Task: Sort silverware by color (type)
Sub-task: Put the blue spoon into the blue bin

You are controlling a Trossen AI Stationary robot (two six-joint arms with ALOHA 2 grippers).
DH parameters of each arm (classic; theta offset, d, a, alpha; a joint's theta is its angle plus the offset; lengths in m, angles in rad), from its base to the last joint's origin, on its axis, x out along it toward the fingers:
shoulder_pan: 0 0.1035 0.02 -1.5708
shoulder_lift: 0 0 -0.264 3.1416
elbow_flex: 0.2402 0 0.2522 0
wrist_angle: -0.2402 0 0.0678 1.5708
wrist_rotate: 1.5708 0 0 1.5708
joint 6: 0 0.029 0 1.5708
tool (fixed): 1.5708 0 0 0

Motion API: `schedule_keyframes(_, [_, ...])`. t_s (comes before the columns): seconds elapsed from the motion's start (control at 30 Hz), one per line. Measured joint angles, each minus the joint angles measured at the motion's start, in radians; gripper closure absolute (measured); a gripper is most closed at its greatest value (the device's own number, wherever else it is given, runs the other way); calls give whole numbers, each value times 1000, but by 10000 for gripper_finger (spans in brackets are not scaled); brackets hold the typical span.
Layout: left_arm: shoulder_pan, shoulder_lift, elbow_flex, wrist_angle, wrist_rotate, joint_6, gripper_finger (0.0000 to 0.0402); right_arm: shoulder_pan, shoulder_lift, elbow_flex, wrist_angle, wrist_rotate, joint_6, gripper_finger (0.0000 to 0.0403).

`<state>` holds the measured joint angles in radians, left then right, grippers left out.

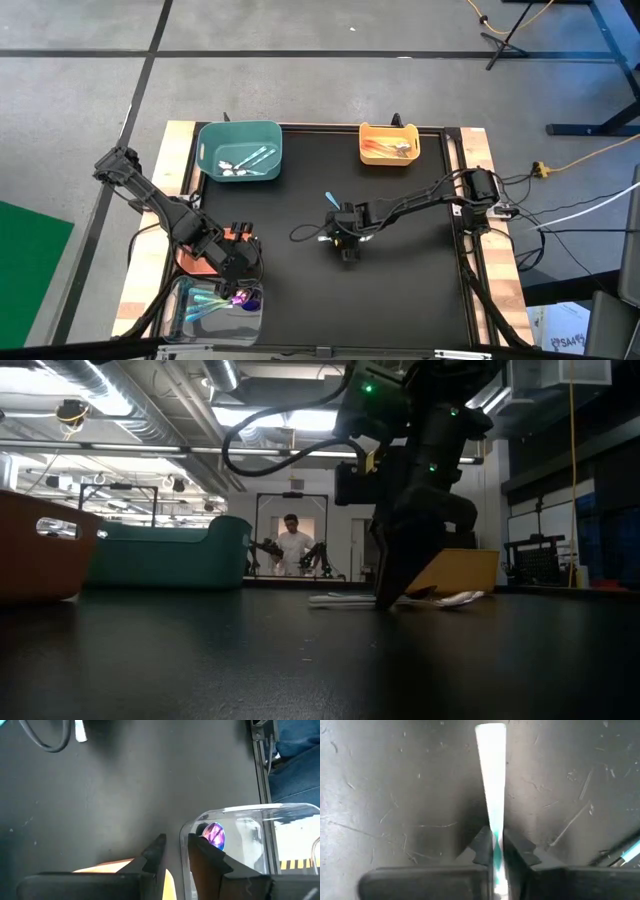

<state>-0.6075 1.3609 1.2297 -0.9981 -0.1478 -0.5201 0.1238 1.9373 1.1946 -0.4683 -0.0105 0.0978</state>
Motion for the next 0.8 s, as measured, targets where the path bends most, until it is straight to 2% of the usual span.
schedule_keyframes(0.1, [0, 0, 0, 2, -23, 0, 329, 0, 5, 1, 1, 0, 2, 395])
schedule_keyframes(0.47, [0, 0, 0, 6, -176, -1, 329, 0, 8, -2, 24, -9, 85, 398])
schedule_keyframes(0.8, [0, -4, 0, -19, -192, -96, 329, 0, 19, 82, 23, -9, 109, 401])
